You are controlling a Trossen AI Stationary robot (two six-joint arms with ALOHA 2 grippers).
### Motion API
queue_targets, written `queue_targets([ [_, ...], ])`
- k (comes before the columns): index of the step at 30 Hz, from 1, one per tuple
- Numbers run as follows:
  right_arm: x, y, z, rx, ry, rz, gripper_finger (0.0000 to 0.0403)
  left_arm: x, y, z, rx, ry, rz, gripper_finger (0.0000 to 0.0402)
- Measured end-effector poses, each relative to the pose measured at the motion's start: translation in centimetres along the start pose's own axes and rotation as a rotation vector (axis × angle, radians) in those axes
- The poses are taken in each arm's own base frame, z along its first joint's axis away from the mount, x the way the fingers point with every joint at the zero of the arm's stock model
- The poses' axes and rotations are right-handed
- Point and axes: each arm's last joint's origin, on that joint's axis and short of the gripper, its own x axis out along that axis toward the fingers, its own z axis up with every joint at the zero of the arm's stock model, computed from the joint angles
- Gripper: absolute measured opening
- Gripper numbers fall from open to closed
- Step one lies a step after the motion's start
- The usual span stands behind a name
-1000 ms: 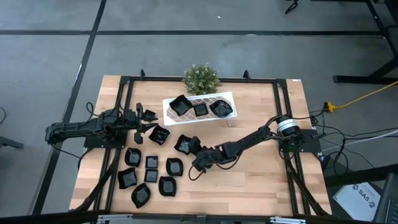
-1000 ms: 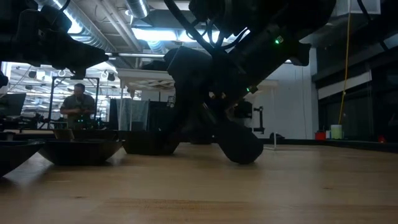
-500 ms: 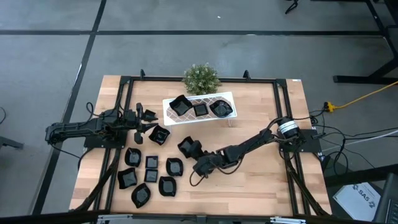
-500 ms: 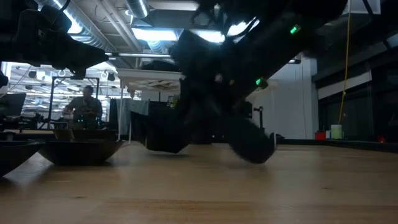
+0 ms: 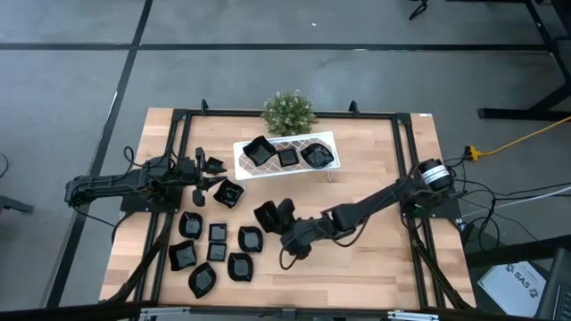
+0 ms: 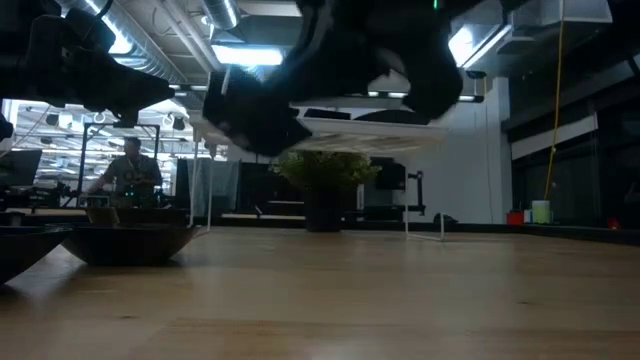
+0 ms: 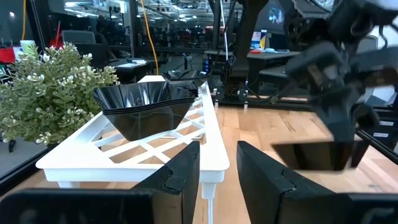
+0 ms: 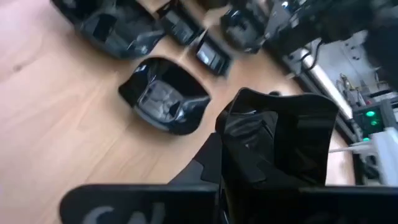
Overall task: Pick & Place Mini shaped plates
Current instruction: Stack the distorted square plate on top of the distorted square plate on the shelf
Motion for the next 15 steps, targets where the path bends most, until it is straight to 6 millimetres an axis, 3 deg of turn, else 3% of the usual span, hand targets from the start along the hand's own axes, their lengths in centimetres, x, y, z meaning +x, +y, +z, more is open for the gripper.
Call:
queue_targets([
  [7,-2.2,-2.0,1.3,0.008,-0.070,-0.049,0.0005,0.0,0.0,0.0,0.000,-0.001,0.000,0.0100],
  [15,-4.0,-5.3,1.6,-0.208,-0.088,-0.146,0.0006,0.0,0.0,0.0,0.000,-0.001,0.000,0.0100],
])
